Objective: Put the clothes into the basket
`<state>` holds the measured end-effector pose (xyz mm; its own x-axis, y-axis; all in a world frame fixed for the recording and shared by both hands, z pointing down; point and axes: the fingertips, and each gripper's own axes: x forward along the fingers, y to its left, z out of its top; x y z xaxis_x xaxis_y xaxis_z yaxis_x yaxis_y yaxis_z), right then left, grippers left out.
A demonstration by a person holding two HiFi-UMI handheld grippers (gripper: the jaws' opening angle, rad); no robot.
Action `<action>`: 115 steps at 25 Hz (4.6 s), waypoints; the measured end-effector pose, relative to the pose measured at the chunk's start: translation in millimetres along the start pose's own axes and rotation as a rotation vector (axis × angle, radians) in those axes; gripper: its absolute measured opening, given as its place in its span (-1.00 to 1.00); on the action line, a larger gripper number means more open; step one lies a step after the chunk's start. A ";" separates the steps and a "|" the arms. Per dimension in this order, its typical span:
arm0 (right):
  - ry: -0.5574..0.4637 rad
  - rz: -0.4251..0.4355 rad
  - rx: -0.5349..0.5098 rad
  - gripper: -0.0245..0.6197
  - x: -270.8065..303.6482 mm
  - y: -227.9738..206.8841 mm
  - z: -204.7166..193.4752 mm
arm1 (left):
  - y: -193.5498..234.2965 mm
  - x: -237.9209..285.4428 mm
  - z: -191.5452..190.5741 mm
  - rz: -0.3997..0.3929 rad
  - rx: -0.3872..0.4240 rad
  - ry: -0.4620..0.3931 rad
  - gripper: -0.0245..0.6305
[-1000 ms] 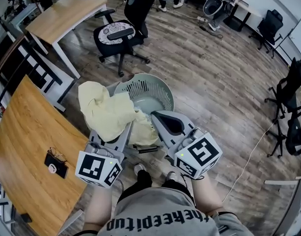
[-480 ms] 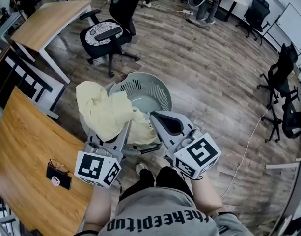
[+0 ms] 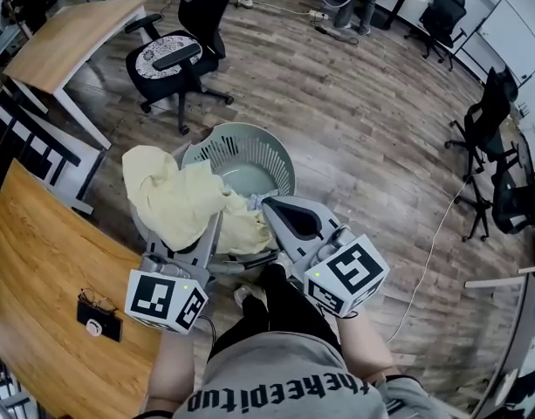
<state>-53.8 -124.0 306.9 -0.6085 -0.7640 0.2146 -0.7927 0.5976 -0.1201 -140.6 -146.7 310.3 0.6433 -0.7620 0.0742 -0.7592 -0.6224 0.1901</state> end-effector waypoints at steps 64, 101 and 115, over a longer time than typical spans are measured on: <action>0.225 0.249 0.118 -0.90 116.7 -127.9 -73.9 | 73.7 130.3 -135.5 0.255 -0.122 0.311 -0.43; 0.261 0.258 0.148 -0.90 111.6 -136.4 -97.3 | 45.4 137.4 -205.7 0.167 -0.255 0.528 -0.08; 0.249 0.258 0.146 -0.90 108.3 -126.9 -94.2 | 53.2 113.0 -220.3 0.246 -0.205 0.658 -0.03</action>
<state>-15.6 -259.7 436.7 -0.7754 -0.5001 0.3856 -0.6225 0.7077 -0.3340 -86.6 -226.6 544.4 0.4318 -0.5698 0.6992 -0.8971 -0.3519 0.2672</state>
